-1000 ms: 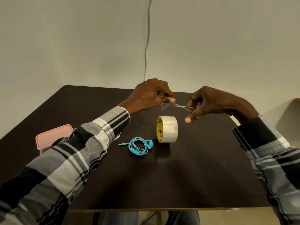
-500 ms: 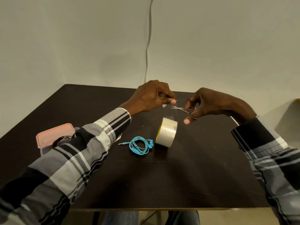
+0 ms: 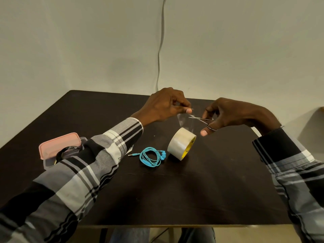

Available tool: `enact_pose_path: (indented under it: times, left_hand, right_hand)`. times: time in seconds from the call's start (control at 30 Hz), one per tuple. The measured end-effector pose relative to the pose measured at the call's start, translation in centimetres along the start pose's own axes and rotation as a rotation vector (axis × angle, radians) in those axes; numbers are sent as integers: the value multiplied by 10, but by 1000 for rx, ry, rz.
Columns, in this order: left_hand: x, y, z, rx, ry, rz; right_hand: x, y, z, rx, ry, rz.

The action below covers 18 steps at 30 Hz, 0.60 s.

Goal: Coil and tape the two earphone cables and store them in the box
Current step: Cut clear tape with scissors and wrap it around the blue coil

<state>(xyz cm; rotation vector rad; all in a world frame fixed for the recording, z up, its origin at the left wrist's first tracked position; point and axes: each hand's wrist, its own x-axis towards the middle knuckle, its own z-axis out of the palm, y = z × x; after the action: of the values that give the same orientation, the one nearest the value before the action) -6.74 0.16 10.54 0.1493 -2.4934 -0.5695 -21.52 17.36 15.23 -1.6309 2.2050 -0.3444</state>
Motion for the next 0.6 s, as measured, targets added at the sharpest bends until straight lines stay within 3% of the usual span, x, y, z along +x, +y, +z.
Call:
enact_pose_path:
  times: [0.23,0.6]
  left_hand:
    - [0,5,2,-89,9,-26]
    - [1,4,1,-21,-25,-14]
  right_hand:
    - [-8,1,-8,10,-59,34]
    - [-5,2,-8,41,-50,49]
